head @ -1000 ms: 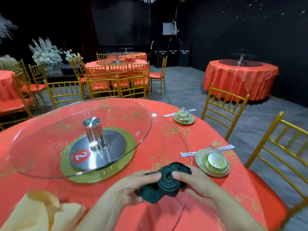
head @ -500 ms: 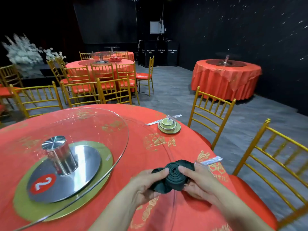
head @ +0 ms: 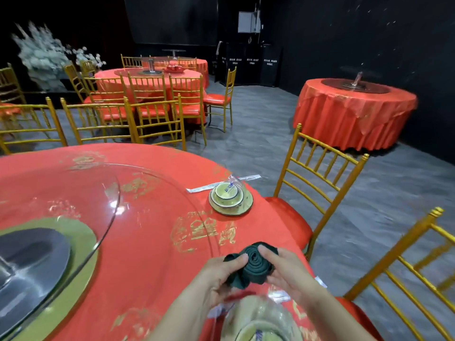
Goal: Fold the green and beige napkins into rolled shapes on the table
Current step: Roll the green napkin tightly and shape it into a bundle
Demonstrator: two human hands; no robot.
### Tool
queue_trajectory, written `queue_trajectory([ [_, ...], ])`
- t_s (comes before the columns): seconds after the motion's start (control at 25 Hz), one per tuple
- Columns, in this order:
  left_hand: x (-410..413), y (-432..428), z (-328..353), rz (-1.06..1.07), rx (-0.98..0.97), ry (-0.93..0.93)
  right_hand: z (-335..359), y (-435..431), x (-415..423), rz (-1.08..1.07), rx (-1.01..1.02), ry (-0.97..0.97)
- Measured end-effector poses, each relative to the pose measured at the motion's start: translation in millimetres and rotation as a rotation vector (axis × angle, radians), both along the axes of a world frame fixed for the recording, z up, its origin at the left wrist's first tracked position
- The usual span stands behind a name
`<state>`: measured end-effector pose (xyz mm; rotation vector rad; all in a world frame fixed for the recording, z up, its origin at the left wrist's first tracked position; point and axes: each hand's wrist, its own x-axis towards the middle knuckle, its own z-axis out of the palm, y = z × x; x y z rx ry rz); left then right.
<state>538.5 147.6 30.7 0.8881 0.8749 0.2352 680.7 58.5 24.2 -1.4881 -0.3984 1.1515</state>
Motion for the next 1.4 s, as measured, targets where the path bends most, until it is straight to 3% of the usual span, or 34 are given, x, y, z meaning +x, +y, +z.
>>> queue_trajectory([
  [0.24,58.3,37.1,-40.0,0.144,0.031,0.085,-32.6,44.0,44.8,0.004,-0.030,-0.036],
  [0.48,91.1,69.9,-57.2,0.115,0.179,0.198,-63.4,81.6,80.5,0.051,-0.158,-0.299],
  [0.56,97.7,72.0,-70.3,0.058,0.488,0.324,-75.8,85.7,85.9,0.064,-0.205,-0.401],
  [0.64,98.7,68.4,-84.8,0.002,1.038,0.571,-82.4,88.4,88.6,0.028,-0.219,-0.458],
  [0.72,96.7,59.0,-90.8,-0.019,1.530,0.626,-82.1,90.3,90.8,0.001,-0.216,-0.459],
  [0.84,97.8,51.4,-100.3,-0.114,1.817,0.595,-79.3,90.1,91.7,0.051,-0.243,-0.482],
  [1.08,96.1,52.6,-102.2,-0.130,1.760,0.662,-81.4,85.6,107.0,-0.111,-0.417,-0.870],
  [1.24,95.2,49.1,-103.9,-0.117,1.737,0.629,-90.9,81.5,102.5,-0.077,-0.539,-1.078],
  [1.4,93.1,45.7,-96.5,-0.191,1.663,0.644,-86.3,74.2,106.4,-0.106,-0.420,-1.011],
])
